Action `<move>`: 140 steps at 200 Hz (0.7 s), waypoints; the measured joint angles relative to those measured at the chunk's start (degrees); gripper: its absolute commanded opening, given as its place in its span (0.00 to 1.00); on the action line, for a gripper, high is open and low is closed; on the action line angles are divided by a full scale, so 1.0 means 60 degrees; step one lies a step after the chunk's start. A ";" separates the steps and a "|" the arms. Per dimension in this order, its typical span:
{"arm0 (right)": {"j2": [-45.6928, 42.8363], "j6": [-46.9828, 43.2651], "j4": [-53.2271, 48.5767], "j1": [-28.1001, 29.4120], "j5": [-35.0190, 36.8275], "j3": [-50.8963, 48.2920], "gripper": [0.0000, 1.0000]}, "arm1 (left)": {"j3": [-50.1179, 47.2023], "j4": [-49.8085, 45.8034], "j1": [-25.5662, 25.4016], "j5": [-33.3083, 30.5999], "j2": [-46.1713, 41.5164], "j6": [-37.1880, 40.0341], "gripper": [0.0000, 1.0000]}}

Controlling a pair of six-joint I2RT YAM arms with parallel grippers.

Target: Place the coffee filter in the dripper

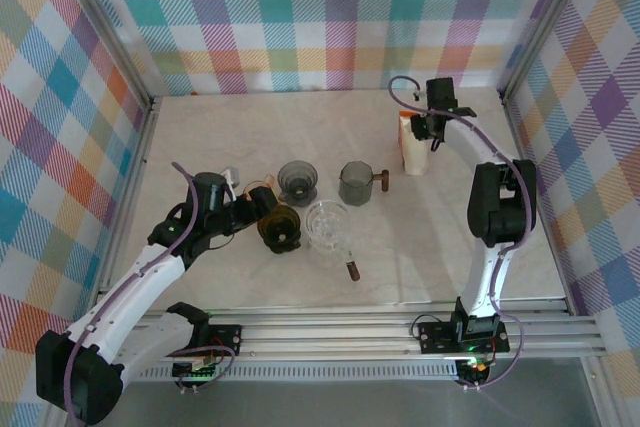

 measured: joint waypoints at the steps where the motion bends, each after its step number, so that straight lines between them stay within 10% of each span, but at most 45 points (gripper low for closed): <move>1: -0.0011 -0.0004 0.0004 0.0000 -0.0004 -0.0011 0.38 | 0.0000 0.0000 0.0000 0.0000 0.0000 0.0000 0.77; 54: -0.1337 0.0852 0.0168 0.0000 -0.0215 -0.0455 0.46 | 0.0000 0.0000 0.0000 0.0040 0.0000 -0.0040 0.79; 140: -0.1086 0.1264 -0.0641 0.0452 -0.1392 0.0219 0.28 | 0.0000 0.0000 0.0000 0.0044 -0.0033 -0.0175 0.80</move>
